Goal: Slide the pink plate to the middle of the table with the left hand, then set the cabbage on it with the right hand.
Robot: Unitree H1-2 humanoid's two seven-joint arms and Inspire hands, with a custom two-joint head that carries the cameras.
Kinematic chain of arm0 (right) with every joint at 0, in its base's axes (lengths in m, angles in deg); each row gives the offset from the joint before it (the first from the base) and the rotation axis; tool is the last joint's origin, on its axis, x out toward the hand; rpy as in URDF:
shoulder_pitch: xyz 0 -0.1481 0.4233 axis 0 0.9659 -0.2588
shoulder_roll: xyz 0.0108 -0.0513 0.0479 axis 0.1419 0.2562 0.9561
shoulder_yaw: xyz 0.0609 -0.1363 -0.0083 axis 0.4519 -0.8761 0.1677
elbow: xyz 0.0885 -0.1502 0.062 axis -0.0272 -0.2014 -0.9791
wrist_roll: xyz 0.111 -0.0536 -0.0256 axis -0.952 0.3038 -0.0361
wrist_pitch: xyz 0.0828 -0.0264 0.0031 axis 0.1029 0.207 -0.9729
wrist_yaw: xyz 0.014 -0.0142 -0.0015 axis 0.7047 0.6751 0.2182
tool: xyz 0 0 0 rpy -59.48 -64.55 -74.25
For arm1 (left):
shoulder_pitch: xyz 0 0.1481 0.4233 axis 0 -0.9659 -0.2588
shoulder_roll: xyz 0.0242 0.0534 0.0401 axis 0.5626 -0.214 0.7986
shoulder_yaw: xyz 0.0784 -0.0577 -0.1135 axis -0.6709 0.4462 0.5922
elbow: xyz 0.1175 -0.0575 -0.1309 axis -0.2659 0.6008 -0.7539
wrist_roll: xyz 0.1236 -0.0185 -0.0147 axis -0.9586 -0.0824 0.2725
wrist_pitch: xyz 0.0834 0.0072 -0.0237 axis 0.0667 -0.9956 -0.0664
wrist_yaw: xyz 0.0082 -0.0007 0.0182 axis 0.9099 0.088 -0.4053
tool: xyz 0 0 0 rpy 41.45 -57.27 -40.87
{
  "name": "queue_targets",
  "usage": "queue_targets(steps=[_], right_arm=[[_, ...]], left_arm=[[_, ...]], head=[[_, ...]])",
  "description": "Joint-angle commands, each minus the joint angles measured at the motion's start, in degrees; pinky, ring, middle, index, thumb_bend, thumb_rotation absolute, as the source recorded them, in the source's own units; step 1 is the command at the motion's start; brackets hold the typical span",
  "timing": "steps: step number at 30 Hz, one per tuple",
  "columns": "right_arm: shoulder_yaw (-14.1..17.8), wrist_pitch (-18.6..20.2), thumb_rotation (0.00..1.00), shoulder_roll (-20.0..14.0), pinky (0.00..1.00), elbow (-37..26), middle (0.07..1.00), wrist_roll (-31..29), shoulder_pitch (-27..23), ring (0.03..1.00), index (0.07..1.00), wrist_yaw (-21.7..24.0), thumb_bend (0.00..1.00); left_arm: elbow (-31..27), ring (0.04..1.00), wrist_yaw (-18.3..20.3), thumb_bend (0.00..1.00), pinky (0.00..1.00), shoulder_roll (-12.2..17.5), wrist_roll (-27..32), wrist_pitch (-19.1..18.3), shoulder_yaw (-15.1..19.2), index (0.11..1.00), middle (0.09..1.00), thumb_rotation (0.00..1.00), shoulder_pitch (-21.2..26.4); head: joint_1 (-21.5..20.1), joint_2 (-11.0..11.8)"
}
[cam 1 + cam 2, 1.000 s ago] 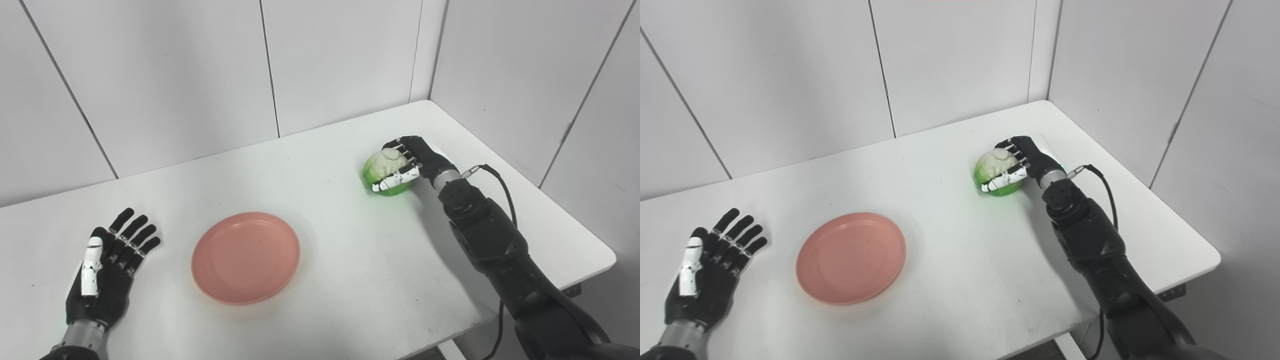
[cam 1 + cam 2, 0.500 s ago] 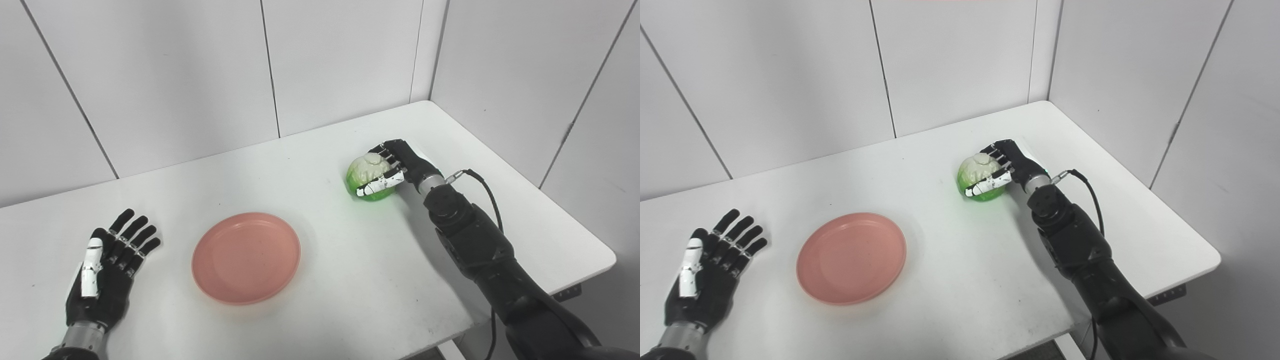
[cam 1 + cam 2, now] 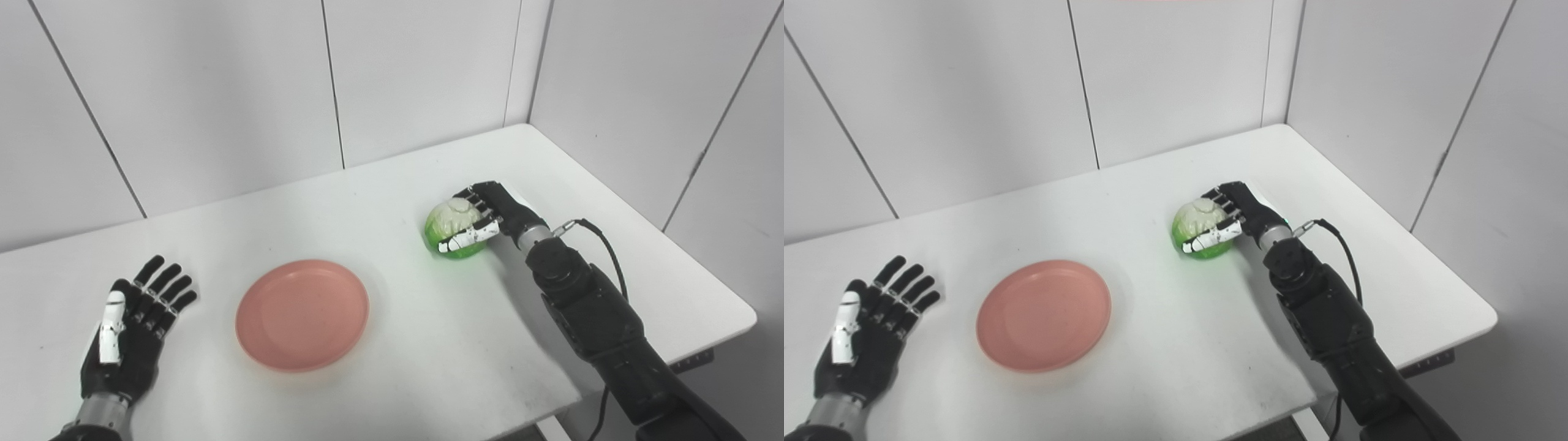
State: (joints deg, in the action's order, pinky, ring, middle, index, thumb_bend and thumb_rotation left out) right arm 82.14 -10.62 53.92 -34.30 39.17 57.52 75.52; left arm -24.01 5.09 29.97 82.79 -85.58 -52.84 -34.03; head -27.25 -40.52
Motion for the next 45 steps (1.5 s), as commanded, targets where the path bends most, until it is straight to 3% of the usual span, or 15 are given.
queue_targets(steps=[1,11,16,20,29,34,45], right_arm=[[0.8,0.5,0.00,-0.9,0.34,-4.7,0.451,0.0,-3.0,0.402,0.521,0.1,0.53],[-1.5,3.5,0.00,2.5,0.36,-16.5,0.458,0.5,-4.5,0.430,0.515,3.4,0.53],[-3.6,3.5,0.00,5.0,0.34,-19.2,0.451,1.0,-5.3,0.415,0.522,4.5,0.53],[-5.9,3.6,0.00,7.2,0.34,-20.6,0.454,1.6,-6.0,0.415,0.517,5.6,0.53],[-11.5,0.2,0.00,12.5,0.30,-16.5,0.448,3.9,-6.5,0.383,0.522,5.6,0.53],[-14.3,-0.5,0.00,12.6,0.33,-14.5,0.445,8.1,-6.3,0.390,0.517,4.6,0.53],[-15.9,-9.3,0.00,14.4,0.34,-7.1,0.446,7.1,-5.2,0.400,0.518,4.6,0.53]], left_arm=[[0.6,0.814,-1.1,0.50,0.78,-1.0,-1.2,-1.9,-0.7,0.824,0.830,0.86,-2.3],[-6.9,0.833,-7.0,0.47,0.81,-5.1,-2.3,-5.7,-2.0,0.842,0.848,0.88,-4.2],[-11.8,0.873,-11.0,0.43,0.86,-7.6,-4.3,-8.3,-3.4,0.878,0.884,0.98,-5.3],[-15.0,0.890,-14.5,0.40,0.90,-10.0,-5.9,-10.8,-4.4,0.894,0.897,1.00,-5.7],[-14.7,0.903,-15.9,0.38,0.93,-12.7,-7.7,-10.2,-5.4,0.913,0.911,1.00,-4.8],[-14.2,0.897,-16.3,0.38,0.92,-13.5,-8.5,-10.0,-5.6,0.909,0.911,1.00,-4.4],[-14.8,0.895,-17.3,0.39,0.92,-14.7,-9.1,-10.6,-5.5,0.903,0.908,1.00,-4.3]], head=[[0.8,0.0],[7.8,-0.5],[13.0,-1.1],[17.6,-1.8],[23.5,-2.9],[24.4,-3.2],[25.0,-3.9]])
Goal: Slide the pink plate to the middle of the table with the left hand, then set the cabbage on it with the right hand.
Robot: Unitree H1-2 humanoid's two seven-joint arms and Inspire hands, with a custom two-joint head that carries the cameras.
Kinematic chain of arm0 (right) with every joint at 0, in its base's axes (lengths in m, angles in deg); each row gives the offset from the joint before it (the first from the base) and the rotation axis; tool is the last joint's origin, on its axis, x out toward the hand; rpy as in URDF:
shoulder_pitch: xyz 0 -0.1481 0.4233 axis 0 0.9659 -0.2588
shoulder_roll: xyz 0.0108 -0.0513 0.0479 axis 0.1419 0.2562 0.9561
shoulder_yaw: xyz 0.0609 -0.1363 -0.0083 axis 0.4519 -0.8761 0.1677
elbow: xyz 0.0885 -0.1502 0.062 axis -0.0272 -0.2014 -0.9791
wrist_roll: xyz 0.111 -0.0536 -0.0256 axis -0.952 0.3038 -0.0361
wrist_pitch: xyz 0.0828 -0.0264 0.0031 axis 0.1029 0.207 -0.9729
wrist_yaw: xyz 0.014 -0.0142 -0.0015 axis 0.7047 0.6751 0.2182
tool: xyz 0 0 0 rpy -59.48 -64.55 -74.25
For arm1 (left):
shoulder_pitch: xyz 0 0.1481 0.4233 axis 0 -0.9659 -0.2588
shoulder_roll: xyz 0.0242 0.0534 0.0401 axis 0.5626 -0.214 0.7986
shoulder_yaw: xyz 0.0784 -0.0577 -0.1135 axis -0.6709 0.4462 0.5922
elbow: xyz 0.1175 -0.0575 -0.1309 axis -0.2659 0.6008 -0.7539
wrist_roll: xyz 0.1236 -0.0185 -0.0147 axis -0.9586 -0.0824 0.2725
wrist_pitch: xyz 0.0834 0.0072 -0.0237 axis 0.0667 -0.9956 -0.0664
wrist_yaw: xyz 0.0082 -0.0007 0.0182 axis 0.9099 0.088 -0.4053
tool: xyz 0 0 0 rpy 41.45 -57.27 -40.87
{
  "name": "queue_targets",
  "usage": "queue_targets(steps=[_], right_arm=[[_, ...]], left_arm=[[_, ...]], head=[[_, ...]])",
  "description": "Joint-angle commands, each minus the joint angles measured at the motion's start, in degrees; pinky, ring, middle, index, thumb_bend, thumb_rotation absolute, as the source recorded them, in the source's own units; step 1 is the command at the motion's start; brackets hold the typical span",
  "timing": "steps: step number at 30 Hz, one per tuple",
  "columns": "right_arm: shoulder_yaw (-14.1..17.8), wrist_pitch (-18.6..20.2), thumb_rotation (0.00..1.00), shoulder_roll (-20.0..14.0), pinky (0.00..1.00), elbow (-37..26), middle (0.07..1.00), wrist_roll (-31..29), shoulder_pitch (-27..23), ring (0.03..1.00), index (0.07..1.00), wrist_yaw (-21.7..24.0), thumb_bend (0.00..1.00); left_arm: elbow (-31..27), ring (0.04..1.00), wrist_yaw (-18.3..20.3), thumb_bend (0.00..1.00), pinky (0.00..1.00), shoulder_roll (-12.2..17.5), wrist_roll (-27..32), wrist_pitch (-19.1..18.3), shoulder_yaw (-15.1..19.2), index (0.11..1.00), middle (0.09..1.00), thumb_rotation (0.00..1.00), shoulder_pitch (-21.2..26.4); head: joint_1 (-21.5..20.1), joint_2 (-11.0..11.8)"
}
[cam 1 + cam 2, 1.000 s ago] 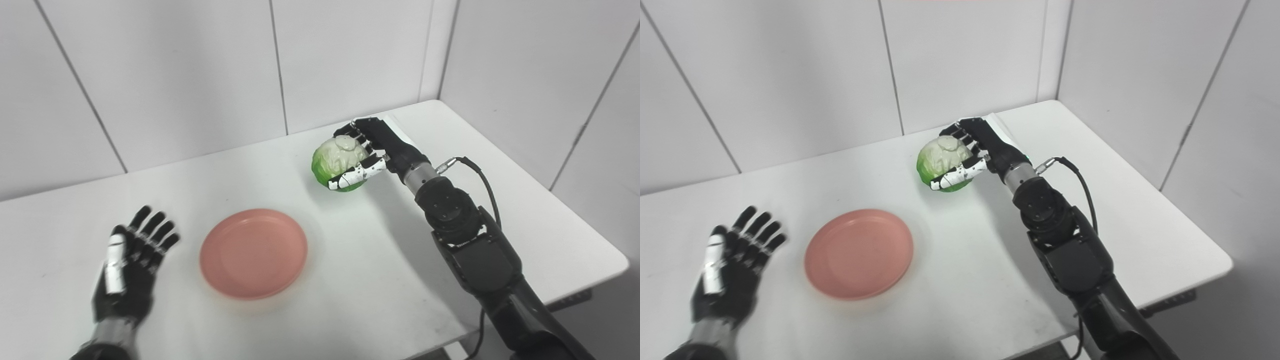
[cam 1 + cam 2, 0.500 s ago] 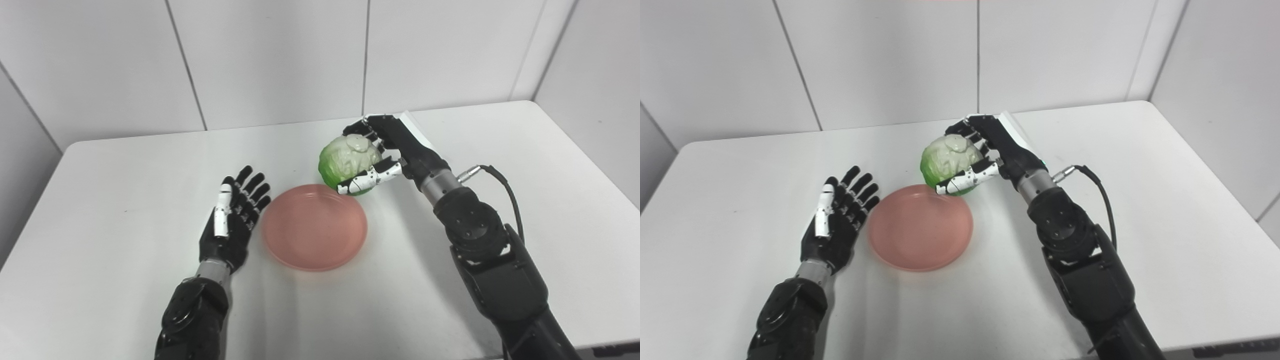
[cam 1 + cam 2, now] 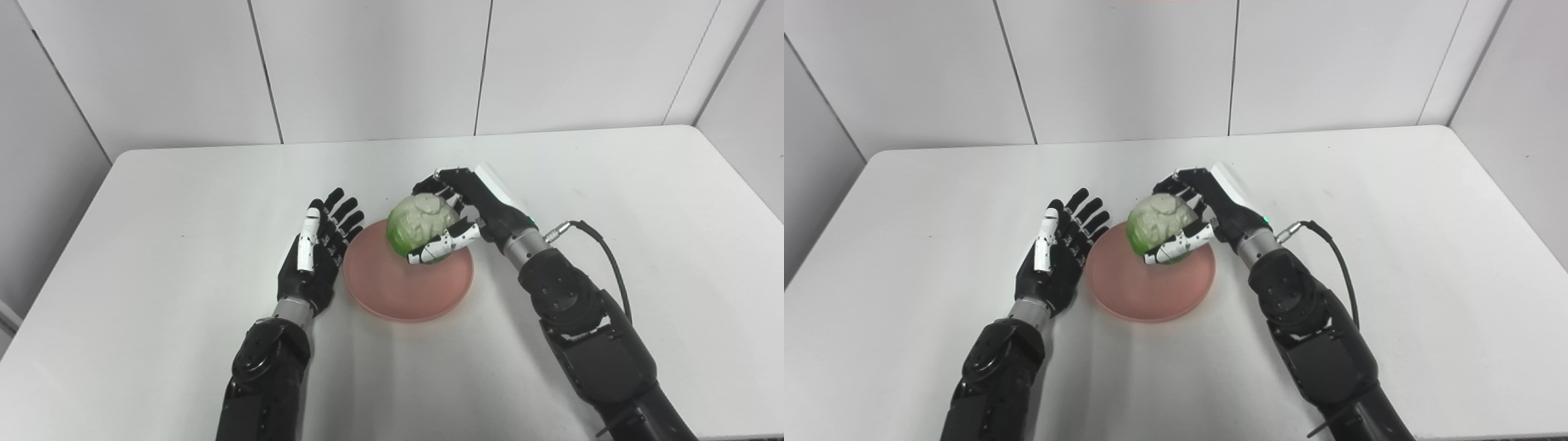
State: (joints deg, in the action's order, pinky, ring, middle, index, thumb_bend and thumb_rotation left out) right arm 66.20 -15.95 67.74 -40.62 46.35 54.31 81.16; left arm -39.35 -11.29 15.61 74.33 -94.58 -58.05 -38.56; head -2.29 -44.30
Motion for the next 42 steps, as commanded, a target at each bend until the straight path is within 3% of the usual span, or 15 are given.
queue_targets(steps=[1,23,36,38,40,41,42], right_arm=[[-0.1,-4.7,0.00,0.7,0.34,-0.2,0.446,0.0,-1.9,0.400,0.518,-1.1,0.53],[-3.3,-16.2,0.00,1.0,0.34,8.4,0.432,5.2,-0.5,0.393,0.519,-3.4,0.53],[-4.6,-15.8,0.00,0.0,0.40,8.8,0.452,7.9,-0.5,0.452,0.525,-2.2,0.53],[-5.1,-16.0,0.00,-0.5,0.48,8.3,0.476,8.3,-0.6,0.534,0.510,-1.6,0.53],[-5.6,-16.1,0.00,-0.9,0.50,7.4,0.479,8.8,-0.6,0.549,0.508,-1.0,0.53],[-6.0,-15.9,0.09,-1.2,0.56,6.7,0.622,9.3,-0.6,0.623,0.635,-0.6,0.69],[-6.3,-15.8,0.13,-1.4,0.60,6.3,0.683,9.6,-0.6,0.661,0.690,-0.3,0.75]], left_arm=[[0.4,0.896,-1.0,0.39,0.92,-0.5,-0.6,-1.7,-0.3,0.903,0.908,1.00,0.2],[0.7,0.903,-1.0,0.39,0.93,-0.8,-0.5,-1.3,-0.8,0.901,0.908,1.00,0.4],[0.6,0.904,-1.4,0.40,0.93,-1.0,-0.5,-1.7,-0.8,0.901,0.910,1.00,0.5],[0.8,0.911,-1.2,0.40,0.93,-0.8,-0.8,-1.2,-1.0,0.902,0.913,1.00,0.6],[1.1,0.912,-1.0,0.40,0.93,-0.6,-0.9,-0.8,-1.1,0.902,0.913,1.00,0.6],[1.2,0.908,-0.9,0.40,0.93,-0.5,-0.9,-0.6,-1.1,0.903,0.912,1.00,0.6],[1.3,0.905,-0.8,0.40,0.93,-0.4,-0.9,-0.4,-1.2,0.901,0.911,1.00,0.6]], head=[[0.0,-0.3],[-0.1,-0.6],[-0.2,-0.5],[-0.2,-0.5],[-0.2,-0.5],[-0.3,-0.5],[-0.3,-0.5]])
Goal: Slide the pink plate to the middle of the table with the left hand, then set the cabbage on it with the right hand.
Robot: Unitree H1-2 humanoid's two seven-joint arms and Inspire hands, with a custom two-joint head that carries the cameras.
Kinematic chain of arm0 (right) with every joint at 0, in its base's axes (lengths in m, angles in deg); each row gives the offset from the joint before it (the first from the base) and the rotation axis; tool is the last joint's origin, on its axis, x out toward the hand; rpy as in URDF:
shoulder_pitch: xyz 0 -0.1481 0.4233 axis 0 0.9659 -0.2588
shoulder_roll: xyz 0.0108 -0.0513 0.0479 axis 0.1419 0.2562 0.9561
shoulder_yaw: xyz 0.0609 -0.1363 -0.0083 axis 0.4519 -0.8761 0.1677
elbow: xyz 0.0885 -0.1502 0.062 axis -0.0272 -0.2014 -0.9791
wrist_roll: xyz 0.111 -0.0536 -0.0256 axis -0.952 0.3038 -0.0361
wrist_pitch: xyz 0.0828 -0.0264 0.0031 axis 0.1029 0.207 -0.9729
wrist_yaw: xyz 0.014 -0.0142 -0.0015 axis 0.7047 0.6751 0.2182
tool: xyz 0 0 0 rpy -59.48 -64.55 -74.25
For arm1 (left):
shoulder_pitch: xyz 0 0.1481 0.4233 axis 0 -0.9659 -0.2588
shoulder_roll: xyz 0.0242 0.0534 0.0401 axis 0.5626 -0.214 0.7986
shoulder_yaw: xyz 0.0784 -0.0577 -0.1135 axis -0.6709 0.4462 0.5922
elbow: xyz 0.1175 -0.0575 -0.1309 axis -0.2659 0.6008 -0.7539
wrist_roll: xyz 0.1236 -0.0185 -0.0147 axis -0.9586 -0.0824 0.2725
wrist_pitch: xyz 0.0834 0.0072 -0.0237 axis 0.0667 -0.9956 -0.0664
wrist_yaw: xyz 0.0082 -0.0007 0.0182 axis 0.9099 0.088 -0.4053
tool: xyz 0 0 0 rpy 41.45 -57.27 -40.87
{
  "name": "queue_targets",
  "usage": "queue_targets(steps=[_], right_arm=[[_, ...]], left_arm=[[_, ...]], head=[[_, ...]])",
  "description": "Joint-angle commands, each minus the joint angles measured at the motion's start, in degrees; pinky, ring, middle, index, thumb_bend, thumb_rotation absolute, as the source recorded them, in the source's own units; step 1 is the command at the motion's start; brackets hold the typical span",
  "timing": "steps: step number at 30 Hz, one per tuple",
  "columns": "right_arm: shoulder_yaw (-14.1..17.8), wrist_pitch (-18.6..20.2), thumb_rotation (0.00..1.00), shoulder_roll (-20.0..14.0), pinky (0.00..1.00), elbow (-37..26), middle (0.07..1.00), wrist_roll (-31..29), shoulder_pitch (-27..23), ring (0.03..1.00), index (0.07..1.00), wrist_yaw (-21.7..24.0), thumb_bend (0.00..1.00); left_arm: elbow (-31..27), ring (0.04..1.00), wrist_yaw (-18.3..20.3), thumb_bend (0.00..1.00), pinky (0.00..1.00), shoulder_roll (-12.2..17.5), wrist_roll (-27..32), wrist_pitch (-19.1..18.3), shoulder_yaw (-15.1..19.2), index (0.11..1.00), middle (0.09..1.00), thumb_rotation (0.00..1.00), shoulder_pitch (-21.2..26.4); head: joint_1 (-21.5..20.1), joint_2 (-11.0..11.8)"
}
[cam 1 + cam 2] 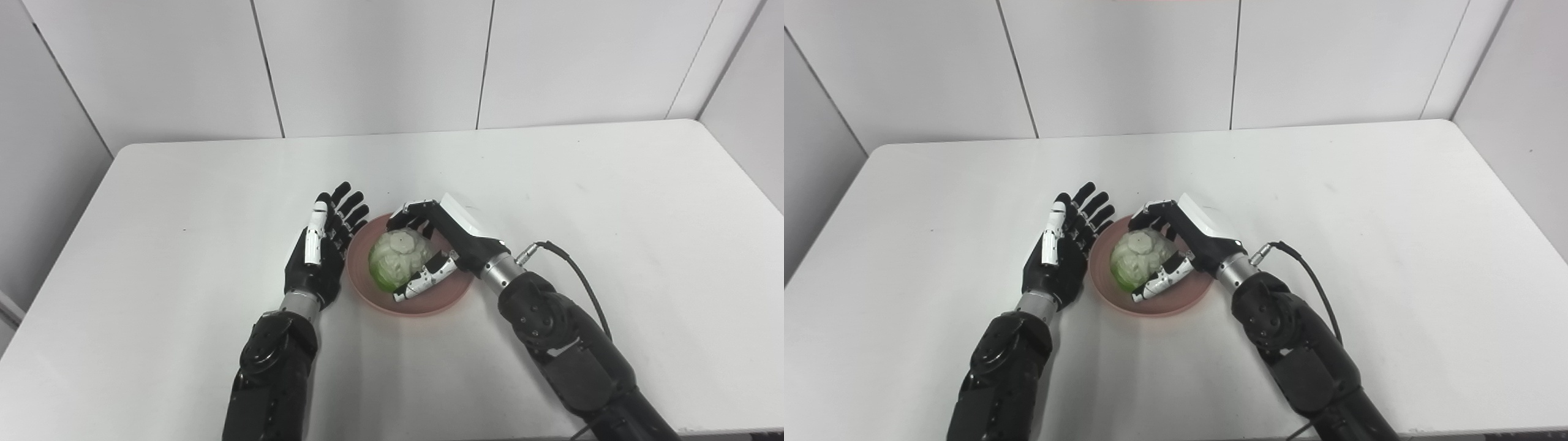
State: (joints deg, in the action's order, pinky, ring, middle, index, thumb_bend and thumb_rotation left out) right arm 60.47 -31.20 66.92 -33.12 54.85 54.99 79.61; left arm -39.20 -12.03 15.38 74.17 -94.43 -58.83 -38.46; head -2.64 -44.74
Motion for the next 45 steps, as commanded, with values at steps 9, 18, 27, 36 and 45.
queue_targets(steps=[9,18,27,36,45], right_arm=[[-0.4,5.0,0.48,-1.4,0.80,-8.9,0.948,3.2,-0.8,0.909,0.937,6.4,0.91],[1.7,5.6,0.69,-1.3,0.88,-12.9,1.000,2.4,-0.1,0.984,1.000,7.3,1.00],[6.8,4.0,0.78,1.5,0.89,-17.5,1.000,-1.9,2.7,0.981,1.000,3.1,1.00],[15.2,13.4,1.00,6.0,1.00,-24.6,1.000,-9.2,9.8,1.000,1.000,1.5,0.87],[18.5,10.3,1.00,8.0,1.00,-24.5,1.000,-15.3,20.4,1.000,1.000,-2.1,0.83]], left_arm=[[0.6,0.888,0.0,0.40,0.90,0.1,-0.4,-1.0,-0.4,0.903,0.906,1.00,0.5],[0.3,0.880,-0.7,0.41,0.90,0.2,-0.9,-1.1,-0.2,0.890,0.892,1.00,0.5],[-4.2,0.913,-1.7,0.40,0.91,0.9,-3.2,-0.6,-0.6,0.909,0.912,1.00,-1.0],[-13.5,0.996,-2.1,0.43,1.00,4.7,-12.8,4.3,-4.5,0.997,0.998,1.00,-7.0],[-19.7,1.000,-3.1,0.42,1.00,7.1,-20.6,9.4,-7.5,1.000,1.000,1.00,-15.2]], head=[[-0.1,-0.1],[-0.5,0.1],[-1.1,0.0],[-2.2,-0.6],[-3.2,-1.2]])
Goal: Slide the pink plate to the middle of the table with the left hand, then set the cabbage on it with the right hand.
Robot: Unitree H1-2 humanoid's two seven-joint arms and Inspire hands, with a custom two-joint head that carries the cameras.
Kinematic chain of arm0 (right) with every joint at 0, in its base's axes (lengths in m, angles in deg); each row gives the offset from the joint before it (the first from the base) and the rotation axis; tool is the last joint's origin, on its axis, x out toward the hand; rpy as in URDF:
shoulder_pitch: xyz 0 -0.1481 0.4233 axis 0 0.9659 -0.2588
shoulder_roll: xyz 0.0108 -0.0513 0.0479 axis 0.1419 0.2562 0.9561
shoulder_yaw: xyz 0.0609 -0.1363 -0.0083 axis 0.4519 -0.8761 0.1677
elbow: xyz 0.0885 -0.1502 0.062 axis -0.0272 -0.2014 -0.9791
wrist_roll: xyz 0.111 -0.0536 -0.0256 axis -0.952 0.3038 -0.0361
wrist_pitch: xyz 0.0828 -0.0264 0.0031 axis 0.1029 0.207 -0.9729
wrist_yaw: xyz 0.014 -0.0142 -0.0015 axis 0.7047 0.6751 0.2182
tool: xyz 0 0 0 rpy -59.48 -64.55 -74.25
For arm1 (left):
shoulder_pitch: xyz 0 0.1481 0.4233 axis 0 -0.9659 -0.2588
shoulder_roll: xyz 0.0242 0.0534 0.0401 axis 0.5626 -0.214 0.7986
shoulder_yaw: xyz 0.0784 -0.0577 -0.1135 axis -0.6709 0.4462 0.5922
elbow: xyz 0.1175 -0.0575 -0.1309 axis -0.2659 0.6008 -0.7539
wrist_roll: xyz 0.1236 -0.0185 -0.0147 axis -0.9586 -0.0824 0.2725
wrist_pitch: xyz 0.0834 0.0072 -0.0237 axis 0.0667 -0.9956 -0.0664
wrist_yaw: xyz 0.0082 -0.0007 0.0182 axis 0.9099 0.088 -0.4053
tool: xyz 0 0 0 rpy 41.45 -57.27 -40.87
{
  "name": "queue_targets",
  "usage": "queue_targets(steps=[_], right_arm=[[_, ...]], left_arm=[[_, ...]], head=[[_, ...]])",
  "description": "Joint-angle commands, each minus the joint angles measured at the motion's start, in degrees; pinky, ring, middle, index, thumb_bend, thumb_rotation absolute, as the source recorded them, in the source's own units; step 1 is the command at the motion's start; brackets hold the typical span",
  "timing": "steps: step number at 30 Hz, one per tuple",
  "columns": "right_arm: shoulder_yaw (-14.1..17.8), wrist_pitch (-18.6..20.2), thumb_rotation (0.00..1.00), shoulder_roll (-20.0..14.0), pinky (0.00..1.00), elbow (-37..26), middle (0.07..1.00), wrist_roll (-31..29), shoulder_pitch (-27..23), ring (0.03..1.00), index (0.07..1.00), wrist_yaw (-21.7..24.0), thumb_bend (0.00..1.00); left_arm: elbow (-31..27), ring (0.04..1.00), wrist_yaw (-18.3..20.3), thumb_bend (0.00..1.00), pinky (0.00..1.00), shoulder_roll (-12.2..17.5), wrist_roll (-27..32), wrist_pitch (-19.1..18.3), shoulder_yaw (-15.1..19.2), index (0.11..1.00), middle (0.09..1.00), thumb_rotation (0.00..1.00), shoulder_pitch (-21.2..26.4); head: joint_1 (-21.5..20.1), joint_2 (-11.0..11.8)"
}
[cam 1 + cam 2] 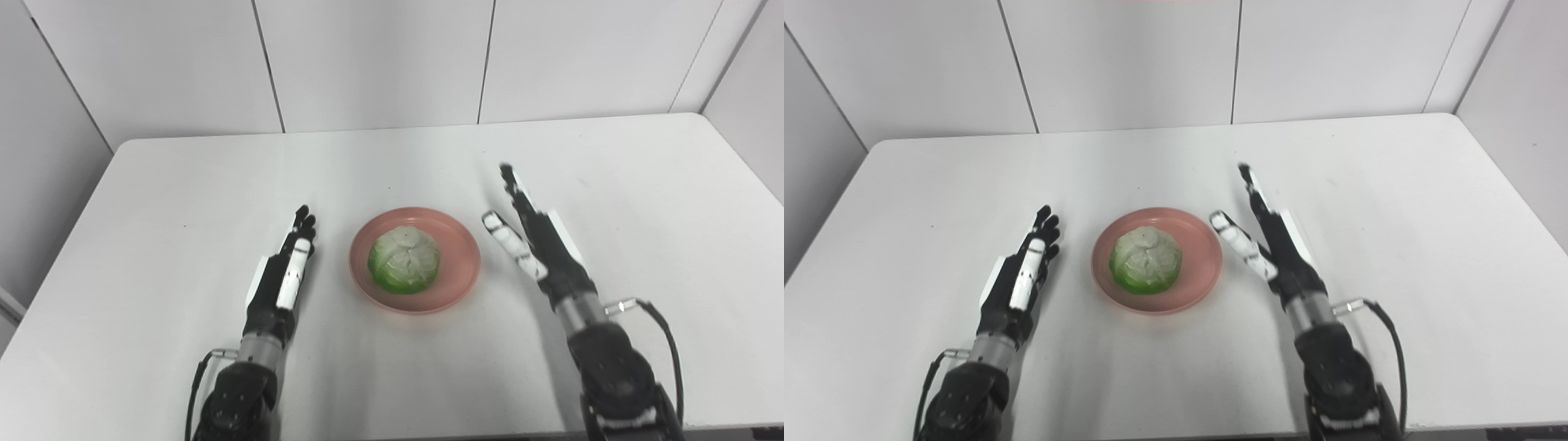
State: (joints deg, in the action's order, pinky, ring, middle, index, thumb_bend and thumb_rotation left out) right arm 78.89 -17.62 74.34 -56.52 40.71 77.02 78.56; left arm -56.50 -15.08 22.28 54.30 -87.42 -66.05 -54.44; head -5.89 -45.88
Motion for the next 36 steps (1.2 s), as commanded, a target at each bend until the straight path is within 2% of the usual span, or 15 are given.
queue_targets(steps=[1,5,10,15,23,36], right_arm=[[0.1,-3.8,1.00,0.7,1.00,-0.9,1.000,-2.0,-0.2,1.000,1.000,-1.2,0.83],[-0.2,-5.8,1.00,1.0,1.00,0.3,1.000,-4.6,2.9,1.000,1.000,-1.6,0.72],[-0.6,-7.6,1.00,1.0,1.00,2.0,1.000,-5.2,2.9,1.000,1.000,-2.3,0.61],[-0.6,-7.7,1.00,1.2,1.00,2.3,1.000,-5.9,3.0,1.000,1.000,-2.8,0.51],[-0.9,-8.2,1.00,1.2,1.00,3.1,1.000,-6.4,2.7,1.000,1.000,-3.5,0.43],[-0.9,-8.9,1.00,0.5,1.00,5.2,1.000,-7.2,1.5,1.000,1.000,-3.2,0.32]], left_arm=[[-3.4,1.000,-0.2,0.42,1.00,0.2,-1.5,2.0,-0.7,1.000,1.000,1.00,-0.5],[-6.0,1.000,-0.3,0.42,1.00,-0.3,-2.7,1.0,-1.5,1.000,1.000,1.00,-3.3],[-5.9,1.000,-0.9,0.42,1.00,-0.9,-2.8,2.2,-1.2,1.000,1.000,1.00,-5.2],[-5.1,1.000,-0.5,0.42,1.00,-0.4,-2.1,2.1,-1.0,1.000,1.000,1.00,-5.1],[-3.9,0.996,-0.1,0.40,0.97,-0.3,-1.4,1.9,-0.6,0.994,1.000,1.00,-4.3],[0.9,0.990,0.1,0.40,0.98,0.1,-1.1,4.5,0.1,0.995,1.000,1.00,-2.3]], head=[[0.2,-0.1],[0.1,-0.4],[0.4,-0.4],[0.3,-0.4],[0.6,-0.5],[1.7,0.2]])
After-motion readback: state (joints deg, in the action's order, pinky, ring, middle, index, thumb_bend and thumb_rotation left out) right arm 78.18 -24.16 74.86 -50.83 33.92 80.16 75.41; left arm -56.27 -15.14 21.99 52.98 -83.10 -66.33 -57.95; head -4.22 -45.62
